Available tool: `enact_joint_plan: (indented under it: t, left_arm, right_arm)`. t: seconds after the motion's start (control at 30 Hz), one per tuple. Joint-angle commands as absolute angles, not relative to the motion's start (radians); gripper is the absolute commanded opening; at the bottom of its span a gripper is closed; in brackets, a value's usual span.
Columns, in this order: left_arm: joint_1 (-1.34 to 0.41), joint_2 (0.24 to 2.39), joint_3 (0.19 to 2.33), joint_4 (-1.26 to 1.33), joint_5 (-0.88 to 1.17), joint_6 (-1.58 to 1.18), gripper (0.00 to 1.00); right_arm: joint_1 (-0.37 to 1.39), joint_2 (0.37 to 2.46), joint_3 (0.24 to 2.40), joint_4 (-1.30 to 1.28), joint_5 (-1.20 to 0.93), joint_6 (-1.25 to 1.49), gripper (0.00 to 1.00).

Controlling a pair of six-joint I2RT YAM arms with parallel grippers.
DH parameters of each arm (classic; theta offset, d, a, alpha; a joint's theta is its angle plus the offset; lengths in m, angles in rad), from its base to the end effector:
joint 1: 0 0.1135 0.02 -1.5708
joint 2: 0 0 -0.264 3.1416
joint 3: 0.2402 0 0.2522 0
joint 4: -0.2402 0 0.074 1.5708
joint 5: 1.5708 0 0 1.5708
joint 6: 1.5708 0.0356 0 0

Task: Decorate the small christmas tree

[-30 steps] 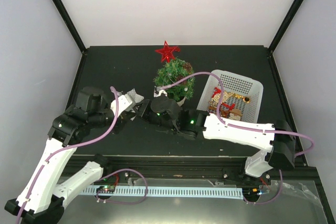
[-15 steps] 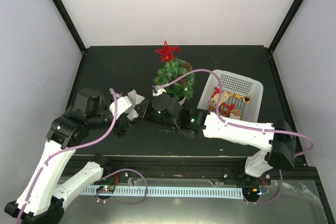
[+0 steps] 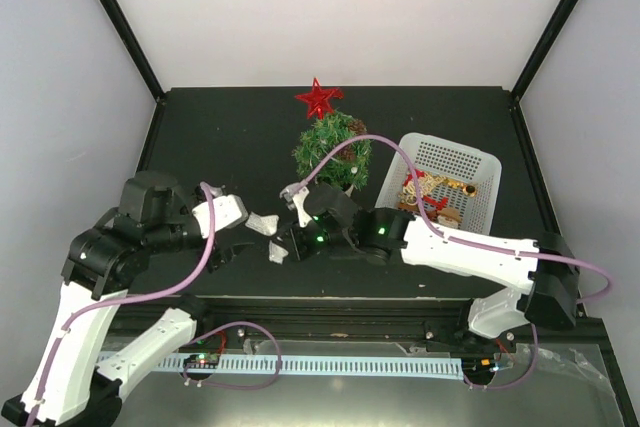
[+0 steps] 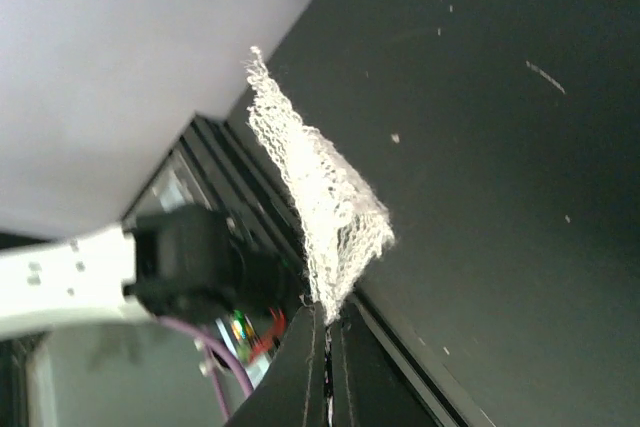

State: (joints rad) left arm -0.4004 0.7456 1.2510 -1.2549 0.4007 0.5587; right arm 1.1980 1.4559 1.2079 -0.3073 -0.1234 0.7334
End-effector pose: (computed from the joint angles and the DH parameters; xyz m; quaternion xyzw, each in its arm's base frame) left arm 0.0770 -0.0477 0.3910 0.4851 0.7605 -0.1510 0.4044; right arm 0.1179 0.3134 0.3162 -0.2300 0.8419 0.4298 0.2317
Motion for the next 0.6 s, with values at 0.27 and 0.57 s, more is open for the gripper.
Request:
enact_joint_plan:
  t: [0.27, 0.57]
  left_arm:
    - [-0.399, 0.876, 1.307, -1.550, 0.697, 0.799, 0.54]
    - [-0.400, 0.907, 1.204, -1.498, 0.763, 0.841, 0.59]
  right_arm:
    - [1.221, 1.343, 1.176, -0.438, -0.337, 0.456, 0.01]
    - [1.275, 1.439, 1.246, -0.451, -0.367, 0.443, 0.01]
